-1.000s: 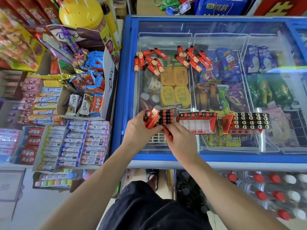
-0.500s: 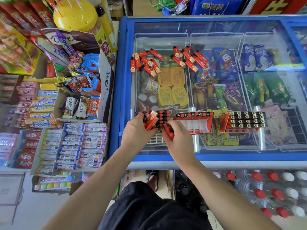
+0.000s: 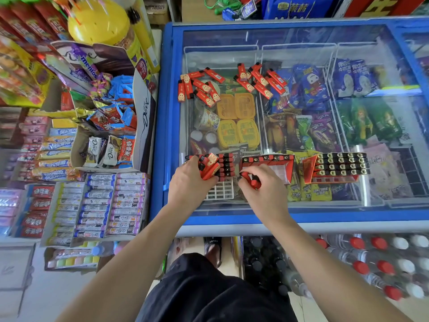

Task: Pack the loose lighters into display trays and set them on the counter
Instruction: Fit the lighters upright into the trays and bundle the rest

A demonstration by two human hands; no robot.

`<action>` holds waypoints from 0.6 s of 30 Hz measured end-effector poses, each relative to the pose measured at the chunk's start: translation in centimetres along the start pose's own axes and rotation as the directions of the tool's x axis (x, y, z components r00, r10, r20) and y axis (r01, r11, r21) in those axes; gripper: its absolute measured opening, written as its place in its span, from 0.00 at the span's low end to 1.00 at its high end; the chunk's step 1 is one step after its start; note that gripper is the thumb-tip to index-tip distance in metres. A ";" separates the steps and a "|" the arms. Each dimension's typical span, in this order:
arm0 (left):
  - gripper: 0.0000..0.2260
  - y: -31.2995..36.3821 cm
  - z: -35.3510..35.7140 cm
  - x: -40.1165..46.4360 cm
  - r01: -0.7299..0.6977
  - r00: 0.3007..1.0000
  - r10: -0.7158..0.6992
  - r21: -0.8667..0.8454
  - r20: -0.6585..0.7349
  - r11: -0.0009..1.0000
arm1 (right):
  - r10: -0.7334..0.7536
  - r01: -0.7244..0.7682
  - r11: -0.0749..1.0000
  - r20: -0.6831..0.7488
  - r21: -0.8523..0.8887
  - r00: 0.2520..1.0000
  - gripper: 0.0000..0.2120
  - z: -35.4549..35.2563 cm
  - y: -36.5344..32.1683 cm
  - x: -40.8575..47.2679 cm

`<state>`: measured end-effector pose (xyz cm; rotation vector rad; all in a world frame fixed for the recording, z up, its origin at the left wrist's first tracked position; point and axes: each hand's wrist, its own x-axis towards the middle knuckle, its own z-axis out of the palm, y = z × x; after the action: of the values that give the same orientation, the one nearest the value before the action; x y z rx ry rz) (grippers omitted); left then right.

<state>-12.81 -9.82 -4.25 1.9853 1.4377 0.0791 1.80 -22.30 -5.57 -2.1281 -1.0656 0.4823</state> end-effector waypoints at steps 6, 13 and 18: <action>0.16 -0.1 0.0 0.1 0.005 1.000 -0.005 -0.004 0.001 1.000 | -0.066 0.068 0.997 0.112 -0.020 0.992 0.08 -0.5 0.3 0.3; 0.16 0.0 0.0 0.3 -0.001 1.000 0.001 -0.005 0.010 1.000 | -0.254 0.278 0.934 0.127 -0.226 0.959 0.08 0.8 0.5 0.4; 0.16 0.0 0.0 0.4 -0.002 1.000 0.002 0.000 0.003 1.000 | -0.307 0.336 0.883 0.138 -0.328 0.942 0.10 1.9 0.7 0.7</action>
<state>-12.68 -9.52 -4.40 1.9855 1.4342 0.0770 1.46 -21.24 -7.45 -2.1768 -1.6199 0.2328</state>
